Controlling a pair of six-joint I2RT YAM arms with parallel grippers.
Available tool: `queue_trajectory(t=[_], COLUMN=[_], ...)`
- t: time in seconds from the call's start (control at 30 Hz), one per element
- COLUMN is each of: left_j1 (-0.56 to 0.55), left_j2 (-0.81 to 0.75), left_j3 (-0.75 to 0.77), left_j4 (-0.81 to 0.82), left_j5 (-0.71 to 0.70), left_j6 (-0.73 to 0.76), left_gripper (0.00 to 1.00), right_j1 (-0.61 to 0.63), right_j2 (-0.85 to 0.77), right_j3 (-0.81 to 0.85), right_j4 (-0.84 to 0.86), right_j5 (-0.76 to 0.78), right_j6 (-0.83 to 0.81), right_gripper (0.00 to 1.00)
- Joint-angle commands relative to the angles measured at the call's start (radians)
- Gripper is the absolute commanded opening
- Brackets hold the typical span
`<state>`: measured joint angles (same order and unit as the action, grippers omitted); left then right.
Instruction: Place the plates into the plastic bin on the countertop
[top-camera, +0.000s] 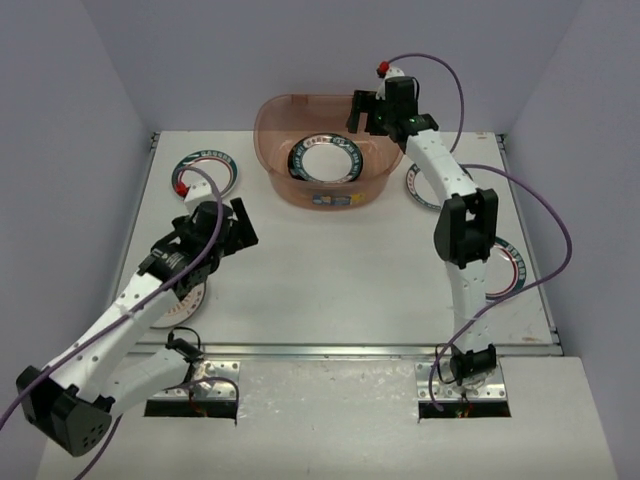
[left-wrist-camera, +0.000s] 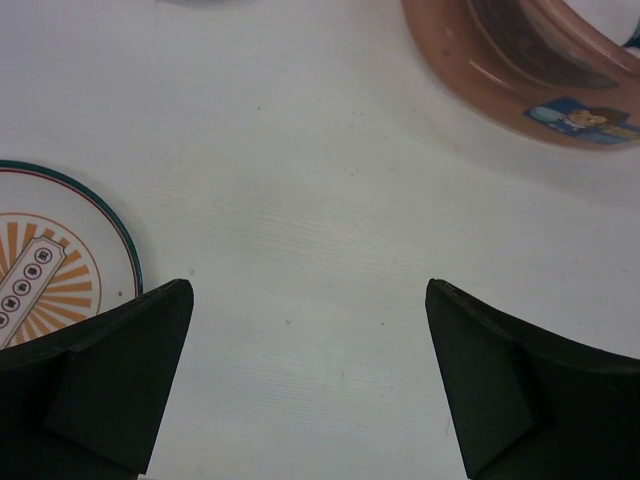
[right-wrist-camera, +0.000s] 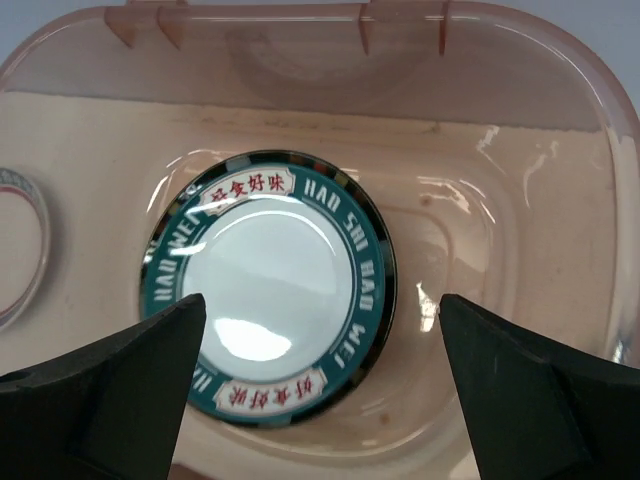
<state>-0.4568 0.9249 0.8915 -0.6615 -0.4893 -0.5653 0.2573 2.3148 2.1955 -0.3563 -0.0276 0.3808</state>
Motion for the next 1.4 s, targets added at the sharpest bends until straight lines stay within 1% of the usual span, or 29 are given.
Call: queue_trajectory(t=[0.0,0.03,0.07,0.1,0.13,0.17,0.2,0.27,0.3,0.4,0.43,0.5,0.53,0.63,0.77,0.87,0.97,1.0,1.1,1.17,1.3,1.33,1.37], left_j1=[0.231,0.297,0.394,0.470,0.519,0.577,0.642,0.705,0.735,0.767,0.775,0.779,0.779,0.782,0.795,0.797,0.796,0.796,0.796,0.796,0.796,0.797,0.797], left_j2=[0.114,0.140,0.186,0.225,0.257,0.313,0.382,0.489,0.565,0.687,0.729,0.837,0.866,0.951,1.036,1.096,1.138,1.143,1.149,1.170,1.222,1.225,1.226], left_j3=[0.095,0.107,0.121,0.136,0.142,0.161,0.190,0.212,0.220,0.238,0.252,0.300,0.324,0.405,0.434,0.466,0.491,0.492,0.492,0.514,0.556,0.557,0.553], left_j4=[0.165,0.194,0.236,0.277,0.306,0.337,0.371,0.402,0.411,0.521,0.542,0.575,0.572,0.540,0.543,0.533,0.498,0.496,0.485,0.460,0.404,0.405,0.408], left_j5=[0.161,0.240,0.342,0.415,0.454,0.490,0.527,0.535,0.525,0.580,0.603,0.642,0.646,0.617,0.623,0.644,0.643,0.637,0.603,0.595,0.592,0.592,0.591], left_j6=[-0.074,-0.067,-0.065,-0.063,-0.062,-0.060,-0.056,-0.070,-0.083,-0.118,-0.119,-0.113,-0.108,-0.092,-0.104,-0.114,-0.145,-0.150,-0.166,-0.169,-0.181,-0.186,-0.190], left_gripper=[1.00,1.00,1.00,1.00,1.00,1.00,1.00,1.00,1.00,1.00,1.00,1.00,1.00,1.00,1.00,0.97,0.88,0.82,0.77,0.71,0.38,0.34,0.27], right_j1=[0.022,0.030,0.037,0.042,0.043,0.043,0.043,0.042,0.045,0.043,0.043,0.043,0.043,0.043,0.042,0.043,0.043,0.042,0.043,0.043,0.042,0.043,0.043], right_j2=[-0.286,-0.381,-0.457,-0.512,-0.567,-0.649,-0.746,-0.870,-0.916,-1.117,-1.163,-1.238,-1.264,-1.342,-1.422,-1.462,-1.490,-1.503,-1.539,-1.552,-1.548,-1.546,-1.546], right_j3=[-0.164,-0.202,-0.241,-0.306,-0.334,-0.419,-0.550,-0.706,-0.765,-1.050,-1.114,-1.226,-1.266,-1.400,-1.475,-1.495,-1.493,-1.495,-1.501,-1.502,-1.493,-1.493,-1.492], right_j4=[-0.001,-0.003,-0.014,-0.028,-0.037,-0.031,-0.018,0.029,0.081,0.188,0.221,0.268,0.292,0.350,0.378,0.363,0.321,0.310,0.278,0.267,0.260,0.258,0.256], right_j5=[0.034,-0.003,-0.043,-0.092,-0.113,-0.172,-0.263,-0.392,-0.474,-0.572,-0.599,-0.656,-0.658,-0.714,-0.743,-0.737,-0.701,-0.688,-0.606,-0.559,-0.566,-0.566,-0.561], right_j6=[-0.005,-0.001,0.002,0.014,0.029,0.039,0.048,0.067,0.080,0.122,0.134,0.168,0.182,0.224,0.224,0.208,0.193,0.195,0.202,0.211,0.222,0.223,0.223], right_gripper=[0.99,0.99,0.99,0.99,0.99,0.99,0.99,0.99,0.99,0.99,0.99,0.99,0.99,0.99,0.99,0.99,0.99,0.99,0.99,0.99,0.99,0.99,0.99])
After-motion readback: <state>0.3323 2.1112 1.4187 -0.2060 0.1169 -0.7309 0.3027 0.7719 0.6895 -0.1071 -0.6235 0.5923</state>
